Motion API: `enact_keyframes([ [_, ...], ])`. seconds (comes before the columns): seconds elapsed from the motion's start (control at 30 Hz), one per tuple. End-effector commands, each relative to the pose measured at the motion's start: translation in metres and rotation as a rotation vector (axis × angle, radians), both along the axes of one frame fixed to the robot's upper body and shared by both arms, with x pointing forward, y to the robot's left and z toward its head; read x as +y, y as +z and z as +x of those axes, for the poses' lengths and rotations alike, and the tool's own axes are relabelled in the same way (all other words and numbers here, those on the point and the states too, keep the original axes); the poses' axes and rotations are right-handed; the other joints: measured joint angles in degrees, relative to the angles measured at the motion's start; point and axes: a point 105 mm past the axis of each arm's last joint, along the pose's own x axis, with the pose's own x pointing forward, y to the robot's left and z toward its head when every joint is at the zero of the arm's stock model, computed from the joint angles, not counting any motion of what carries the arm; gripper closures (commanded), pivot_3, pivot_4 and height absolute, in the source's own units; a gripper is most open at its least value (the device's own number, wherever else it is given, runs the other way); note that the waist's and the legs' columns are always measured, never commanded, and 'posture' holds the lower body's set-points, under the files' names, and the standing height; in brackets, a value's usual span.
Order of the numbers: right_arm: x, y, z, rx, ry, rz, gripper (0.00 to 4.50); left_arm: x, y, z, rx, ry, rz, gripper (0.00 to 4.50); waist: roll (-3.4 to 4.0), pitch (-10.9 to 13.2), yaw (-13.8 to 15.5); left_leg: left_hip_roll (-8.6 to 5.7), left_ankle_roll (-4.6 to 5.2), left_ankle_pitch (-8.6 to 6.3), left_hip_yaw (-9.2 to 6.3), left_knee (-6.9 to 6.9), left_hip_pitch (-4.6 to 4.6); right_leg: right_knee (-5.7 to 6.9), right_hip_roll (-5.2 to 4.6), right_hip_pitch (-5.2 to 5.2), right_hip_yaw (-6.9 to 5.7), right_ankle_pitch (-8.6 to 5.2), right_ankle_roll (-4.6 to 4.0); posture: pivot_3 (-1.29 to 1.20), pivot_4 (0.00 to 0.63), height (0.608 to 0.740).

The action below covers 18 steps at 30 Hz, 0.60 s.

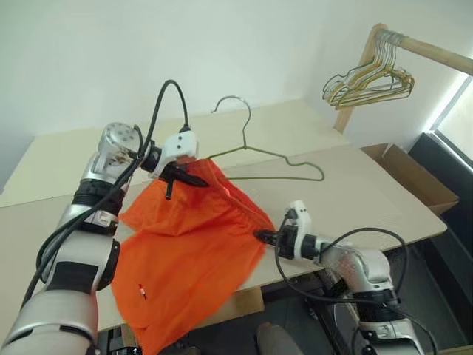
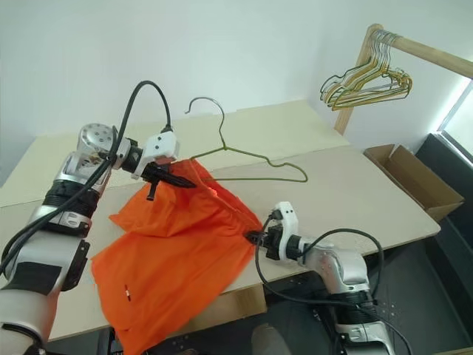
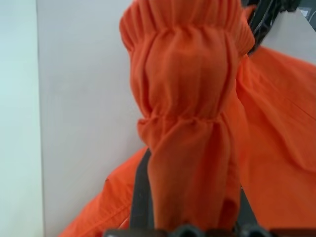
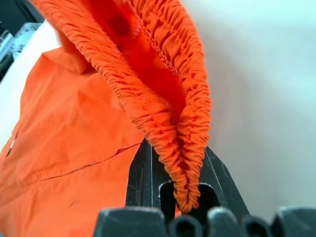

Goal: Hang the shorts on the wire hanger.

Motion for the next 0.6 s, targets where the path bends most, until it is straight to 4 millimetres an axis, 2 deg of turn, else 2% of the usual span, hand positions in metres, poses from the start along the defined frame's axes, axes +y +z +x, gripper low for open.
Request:
enact_keyframes([
  [0.03, -0.022, 0.023, 0.0, -0.056, 0.018, -0.022, 4.47, 0.017, 0.018, -0.012, -0.019, -0.025, -0.054, 4.5, 0.0, 0.0, -0.3, 0.02, 0.0, 0.0, 0.01, 0.0, -0.01, 0.0, 0.01, 0.0, 0.0, 0.0, 0.0, -0.3, 0.0, 0.74],
  [0.17, -0.059, 0.037, 0.003, -0.082, 0.022, -0.124, 4.47, 0.044, 0.002, -0.029, -0.014, -0.037, 0.015, 4.5, 0.0, 0.0, -0.94, 0.06, 0.0, 0.0, 0.0, 0.0, 0.01, -0.01, 0.01, 0.0, 0.02, 0.0, 0.0, -0.31, 0.0, 0.74],
  [0.27, -0.079, 0.047, 0.003, -0.107, 0.047, -0.192, 4.47, 0.061, -0.013, -0.024, -0.035, 0.031, 0.107, 4.5, 0.0, 0.0, -0.78, 0.06, 0.0, 0.0, 0.0, 0.0, 0.03, -0.06, 0.0, 0.09, -0.02, 0.0, 0.0, -0.3, 0.0, 0.74],
  [0.6, -0.095, 0.065, 0.003, -0.128, 0.129, -0.255, 4.47, 0.075, -0.028, -0.017, -0.042, 0.12, 0.151, 4.5, -0.01, -0.01, -0.86, 0.05, 0.0, 0.0, -0.01, 0.01, 0.0, -0.12, -0.01, 0.08, -0.06, 0.0, 0.0, -0.3, 0.0, 0.74],
])
